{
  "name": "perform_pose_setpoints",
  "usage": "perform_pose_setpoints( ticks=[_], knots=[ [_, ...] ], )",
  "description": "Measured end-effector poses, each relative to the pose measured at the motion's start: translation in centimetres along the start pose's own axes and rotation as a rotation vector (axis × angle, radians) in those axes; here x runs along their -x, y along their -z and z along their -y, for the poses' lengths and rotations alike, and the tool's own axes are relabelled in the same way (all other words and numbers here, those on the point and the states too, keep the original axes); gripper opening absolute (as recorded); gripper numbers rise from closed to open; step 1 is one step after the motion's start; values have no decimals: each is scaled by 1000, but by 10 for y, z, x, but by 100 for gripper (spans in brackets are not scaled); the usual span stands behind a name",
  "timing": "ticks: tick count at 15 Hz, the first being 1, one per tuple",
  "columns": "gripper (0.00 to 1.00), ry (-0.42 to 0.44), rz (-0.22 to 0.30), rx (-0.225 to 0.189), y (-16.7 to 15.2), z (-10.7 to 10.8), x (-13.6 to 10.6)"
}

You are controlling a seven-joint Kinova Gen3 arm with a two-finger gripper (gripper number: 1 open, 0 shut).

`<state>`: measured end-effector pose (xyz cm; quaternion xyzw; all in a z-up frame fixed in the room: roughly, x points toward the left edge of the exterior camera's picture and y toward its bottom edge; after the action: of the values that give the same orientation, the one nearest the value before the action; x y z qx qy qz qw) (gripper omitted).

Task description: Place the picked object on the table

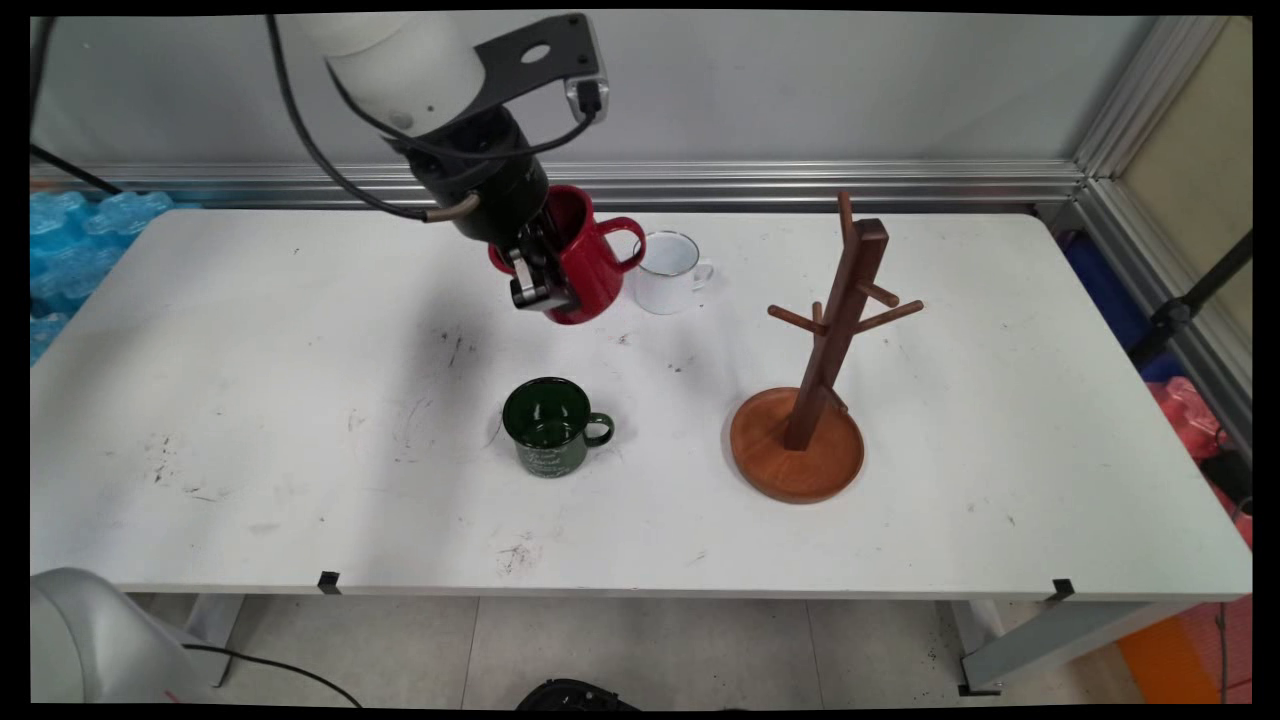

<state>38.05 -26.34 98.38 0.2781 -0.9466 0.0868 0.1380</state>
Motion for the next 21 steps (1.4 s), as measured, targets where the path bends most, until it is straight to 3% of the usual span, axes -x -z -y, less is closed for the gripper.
perform_pose_setpoints(
  ticks=[9, 21],
  knots=[
    [0, -44, 122, -31, -47, 47, -12],
    [0, -90, 225, 12, -117, 85, -15]
  ],
)
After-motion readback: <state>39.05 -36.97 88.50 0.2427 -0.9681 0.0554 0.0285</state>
